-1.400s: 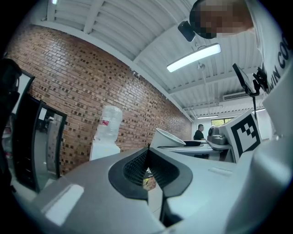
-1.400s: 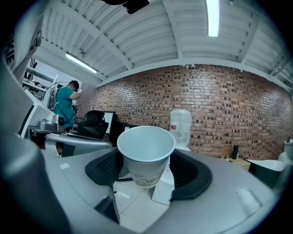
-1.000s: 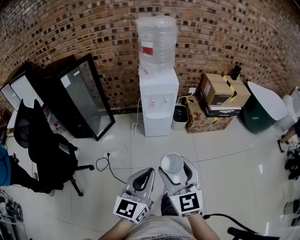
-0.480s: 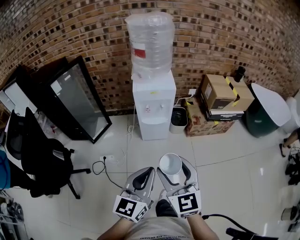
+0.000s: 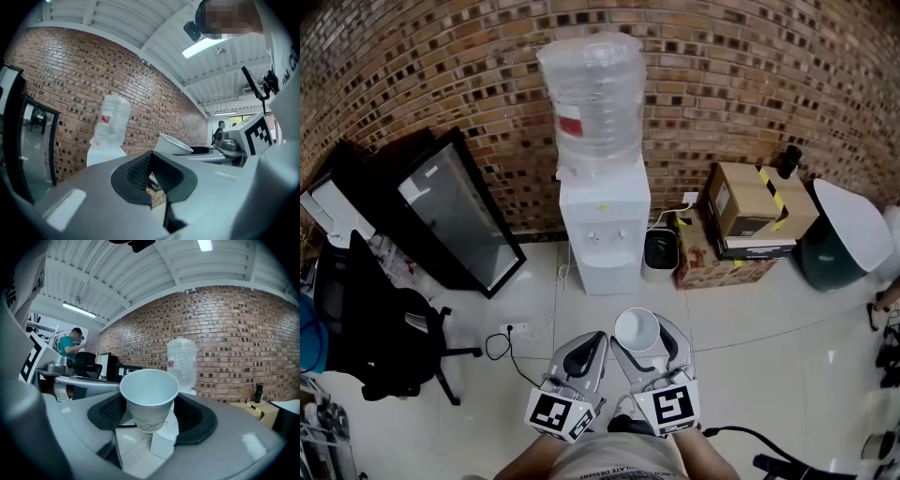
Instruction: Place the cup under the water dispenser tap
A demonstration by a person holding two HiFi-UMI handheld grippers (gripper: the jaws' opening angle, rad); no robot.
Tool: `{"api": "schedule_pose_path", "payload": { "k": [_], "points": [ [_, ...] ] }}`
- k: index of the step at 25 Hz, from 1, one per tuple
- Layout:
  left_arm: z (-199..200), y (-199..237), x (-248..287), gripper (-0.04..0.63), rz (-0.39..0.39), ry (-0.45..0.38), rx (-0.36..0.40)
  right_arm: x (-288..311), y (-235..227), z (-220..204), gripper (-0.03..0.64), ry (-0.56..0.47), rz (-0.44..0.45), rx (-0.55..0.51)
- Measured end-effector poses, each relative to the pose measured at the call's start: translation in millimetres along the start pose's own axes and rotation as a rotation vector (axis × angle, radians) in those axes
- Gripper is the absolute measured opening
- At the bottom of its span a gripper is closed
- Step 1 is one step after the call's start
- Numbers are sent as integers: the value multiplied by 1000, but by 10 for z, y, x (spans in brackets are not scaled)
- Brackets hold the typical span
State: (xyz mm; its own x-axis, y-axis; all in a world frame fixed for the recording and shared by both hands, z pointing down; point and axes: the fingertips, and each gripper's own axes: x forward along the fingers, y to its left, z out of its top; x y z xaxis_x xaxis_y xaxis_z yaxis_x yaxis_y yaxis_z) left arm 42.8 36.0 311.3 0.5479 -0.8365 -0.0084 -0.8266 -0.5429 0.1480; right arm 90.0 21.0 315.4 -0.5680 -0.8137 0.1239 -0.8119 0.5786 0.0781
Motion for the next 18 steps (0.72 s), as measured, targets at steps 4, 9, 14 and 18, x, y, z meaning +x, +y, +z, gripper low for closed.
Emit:
{"api": "schedule_pose_path", "payload": {
  "k": [4, 9, 14, 18],
  "points": [
    [27, 56, 111, -11, 22, 4, 13, 114, -107, 24, 324, -5, 21, -4],
    [12, 184, 138, -9, 49, 4, -2, 272, -139, 65, 324, -5, 42, -9],
    [62, 359, 184, -11, 68, 12, -4, 460, -121, 96, 324, 1, 56, -20],
    [52, 567, 274, -11, 63, 7, -17, 691, -115, 113, 324, 6, 55, -32]
  ]
}}
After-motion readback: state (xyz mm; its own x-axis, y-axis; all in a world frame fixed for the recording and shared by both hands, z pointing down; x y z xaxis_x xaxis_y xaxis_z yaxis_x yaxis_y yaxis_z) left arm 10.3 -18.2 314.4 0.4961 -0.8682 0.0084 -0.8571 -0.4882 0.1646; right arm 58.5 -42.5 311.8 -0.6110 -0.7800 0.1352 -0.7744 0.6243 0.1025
